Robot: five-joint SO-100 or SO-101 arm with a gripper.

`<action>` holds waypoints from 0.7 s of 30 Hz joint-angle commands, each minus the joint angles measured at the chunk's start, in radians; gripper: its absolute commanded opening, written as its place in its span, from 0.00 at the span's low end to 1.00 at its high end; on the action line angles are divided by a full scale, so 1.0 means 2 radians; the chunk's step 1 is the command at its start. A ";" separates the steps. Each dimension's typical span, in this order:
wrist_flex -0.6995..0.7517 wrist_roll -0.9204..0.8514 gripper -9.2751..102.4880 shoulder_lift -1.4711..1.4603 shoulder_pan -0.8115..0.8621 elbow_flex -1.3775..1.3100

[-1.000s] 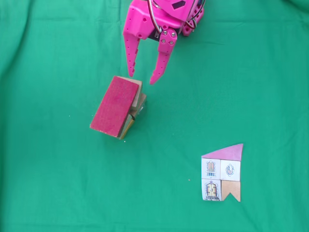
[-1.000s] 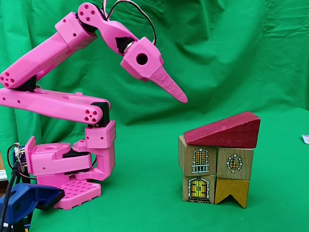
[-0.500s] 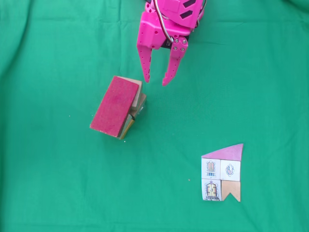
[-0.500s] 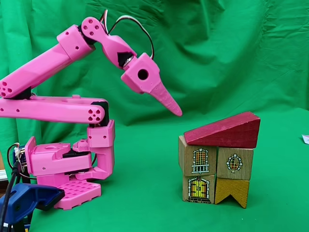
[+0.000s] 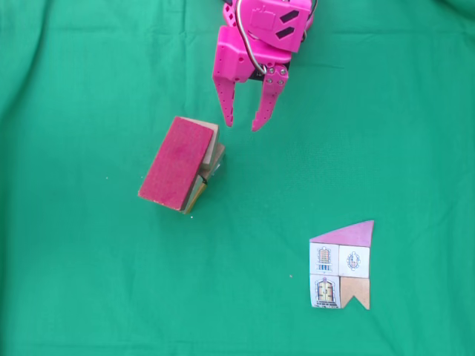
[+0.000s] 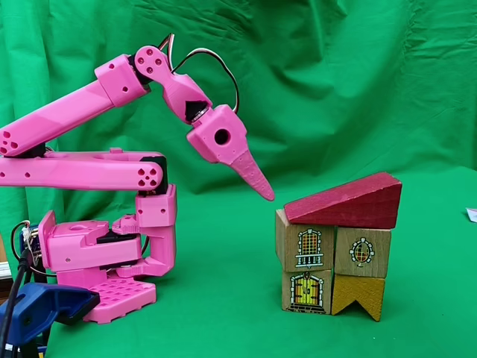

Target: Grasp some building blocks and build the house on the picture.

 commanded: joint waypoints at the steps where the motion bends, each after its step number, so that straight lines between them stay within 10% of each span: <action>1: 0.012 0.001 0.18 -0.009 -0.001 -0.002; 21: 0.054 0.003 0.18 -0.076 0.008 -0.013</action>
